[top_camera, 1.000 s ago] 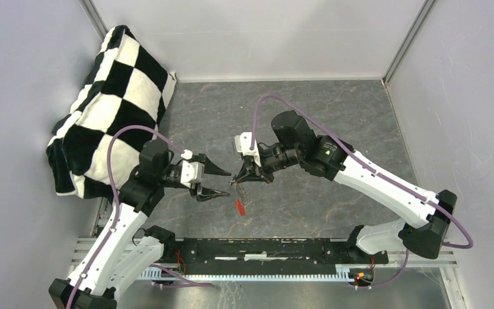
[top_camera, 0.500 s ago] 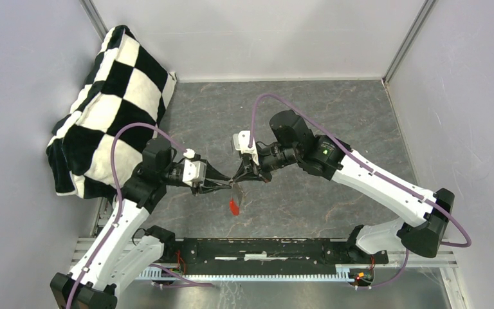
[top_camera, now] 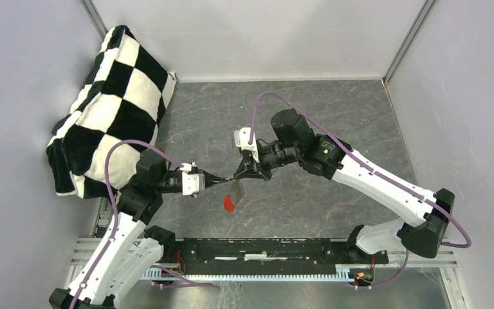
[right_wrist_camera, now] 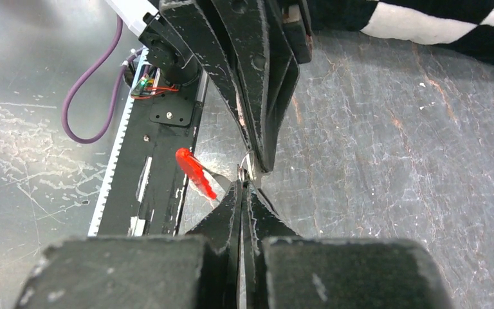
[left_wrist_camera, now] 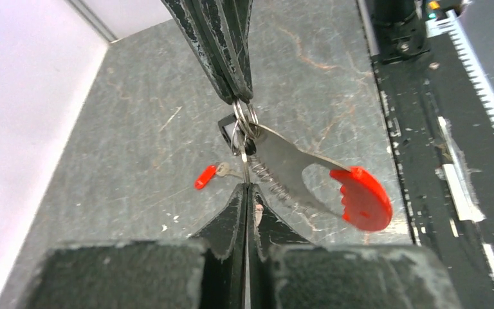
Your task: Put the keys on the keyring
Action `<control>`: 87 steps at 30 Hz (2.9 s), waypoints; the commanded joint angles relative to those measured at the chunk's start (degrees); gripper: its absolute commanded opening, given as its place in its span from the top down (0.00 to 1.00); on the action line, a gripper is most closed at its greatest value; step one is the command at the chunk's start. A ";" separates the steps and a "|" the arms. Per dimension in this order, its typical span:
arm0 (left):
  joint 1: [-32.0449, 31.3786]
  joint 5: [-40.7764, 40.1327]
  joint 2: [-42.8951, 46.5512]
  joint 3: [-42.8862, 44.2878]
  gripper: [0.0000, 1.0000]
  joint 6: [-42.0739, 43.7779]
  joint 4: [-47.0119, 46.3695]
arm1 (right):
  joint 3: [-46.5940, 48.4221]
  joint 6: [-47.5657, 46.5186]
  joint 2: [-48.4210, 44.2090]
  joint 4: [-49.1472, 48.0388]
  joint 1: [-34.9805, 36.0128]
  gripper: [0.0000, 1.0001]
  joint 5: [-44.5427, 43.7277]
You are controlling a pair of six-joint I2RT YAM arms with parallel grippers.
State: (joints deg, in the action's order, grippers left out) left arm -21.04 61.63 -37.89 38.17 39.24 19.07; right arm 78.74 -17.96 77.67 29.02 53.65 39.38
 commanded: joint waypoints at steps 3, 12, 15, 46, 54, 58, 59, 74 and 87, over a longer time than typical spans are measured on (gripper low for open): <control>-0.22 -4.28 5.64 -4.00 0.98 4.20 -7.83 | -0.29 1.86 -2.04 -5.23 -0.74 1.00 0.08; -0.20 -3.91 12.72 -8.69 0.98 16.54 -8.43 | -1.28 3.93 -1.79 -7.83 -1.12 1.00 1.87; -0.19 -3.19 15.35 -10.59 0.98 22.61 -8.39 | -1.37 4.33 -1.36 -8.13 -1.18 1.00 2.46; -0.23 -6.06 20.80 -12.54 0.98 45.67 -1.76 | -4.91 9.98 -0.79 -14.70 -1.61 1.00 -1.32; -0.20 -3.31 20.69 -12.74 0.94 54.55 4.67 | -9.90 13.81 -3.19 -22.07 -1.75 1.00 -0.18; -0.17 -2.77 19.23 -11.36 0.75 48.99 4.72 | -12.44 15.06 -4.52 -25.84 -1.72 1.00 -0.10; -0.18 -2.56 18.62 -10.70 0.68 45.95 4.69 | -13.31 15.46 -4.98 -27.24 -1.69 1.00 0.07; -0.19 1.63 4.22 2.72 0.32 -16.69 -10.62 | -28.79 19.73 -12.20 -48.87 -1.65 1.00 -1.80; -0.17 7.40 -2.90 5.87 0.55 -17.66 -6.69 | -30.80 19.33 -13.06 -53.54 -1.49 1.00 -4.15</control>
State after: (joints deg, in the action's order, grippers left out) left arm -21.10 66.83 -40.69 41.95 24.69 12.88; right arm 47.70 1.28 66.39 -19.68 52.12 36.38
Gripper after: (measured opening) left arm 0.454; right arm 0.006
